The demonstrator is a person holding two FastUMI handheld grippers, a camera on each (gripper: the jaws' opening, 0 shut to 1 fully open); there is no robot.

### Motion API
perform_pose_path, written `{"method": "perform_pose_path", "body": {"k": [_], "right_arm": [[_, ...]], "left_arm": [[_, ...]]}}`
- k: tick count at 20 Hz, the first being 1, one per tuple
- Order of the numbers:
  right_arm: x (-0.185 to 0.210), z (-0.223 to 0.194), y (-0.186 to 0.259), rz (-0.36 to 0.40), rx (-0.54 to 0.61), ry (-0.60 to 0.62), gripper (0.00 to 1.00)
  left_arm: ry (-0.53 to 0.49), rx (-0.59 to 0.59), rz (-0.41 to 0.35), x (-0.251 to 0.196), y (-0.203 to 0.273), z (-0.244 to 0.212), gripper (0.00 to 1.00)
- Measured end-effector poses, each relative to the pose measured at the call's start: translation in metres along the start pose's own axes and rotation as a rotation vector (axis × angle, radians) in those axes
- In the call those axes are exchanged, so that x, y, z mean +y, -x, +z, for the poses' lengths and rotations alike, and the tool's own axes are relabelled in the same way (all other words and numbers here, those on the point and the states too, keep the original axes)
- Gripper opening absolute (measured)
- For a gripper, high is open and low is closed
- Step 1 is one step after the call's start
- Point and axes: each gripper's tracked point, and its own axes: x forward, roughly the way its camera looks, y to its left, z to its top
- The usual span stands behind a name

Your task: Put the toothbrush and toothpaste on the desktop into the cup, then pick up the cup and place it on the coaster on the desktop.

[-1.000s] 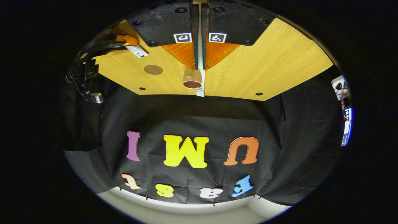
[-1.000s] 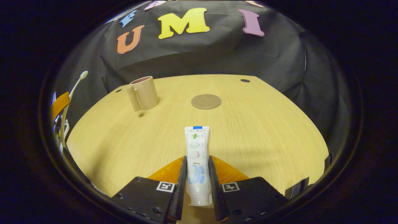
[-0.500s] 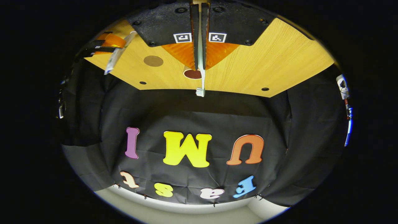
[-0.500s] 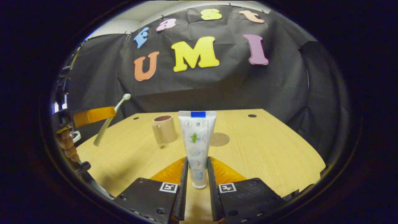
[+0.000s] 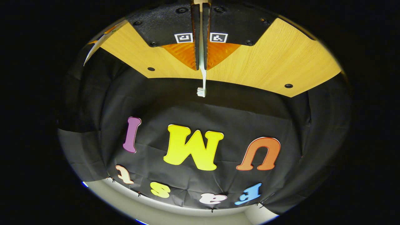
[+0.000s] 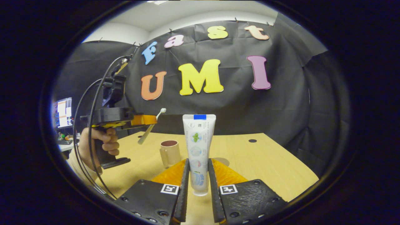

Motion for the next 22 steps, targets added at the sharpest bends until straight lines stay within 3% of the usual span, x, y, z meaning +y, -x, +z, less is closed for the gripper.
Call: {"method": "perform_pose_path", "body": {"k": [9, 18, 22], "right_arm": [[-0.017, -0.007, -0.003, 0.005, 0.024, -0.034, 0.33], [-0.018, -0.017, -0.008, 0.018, 0.052, -0.045, 0.35], [-0.011, -0.002, 0.0, 0.024, -0.011, -0.003, 0.32]], "left_arm": [[-0.043, -0.069, -0.002, 0.013, -0.072, 0.0, 0.05], [-0.046, -0.044, 0.021, 0.026, -0.081, -0.011, 0.08], [-0.048, -0.03, 0.023, 0.03, -0.084, -0.018, 0.08]]}}
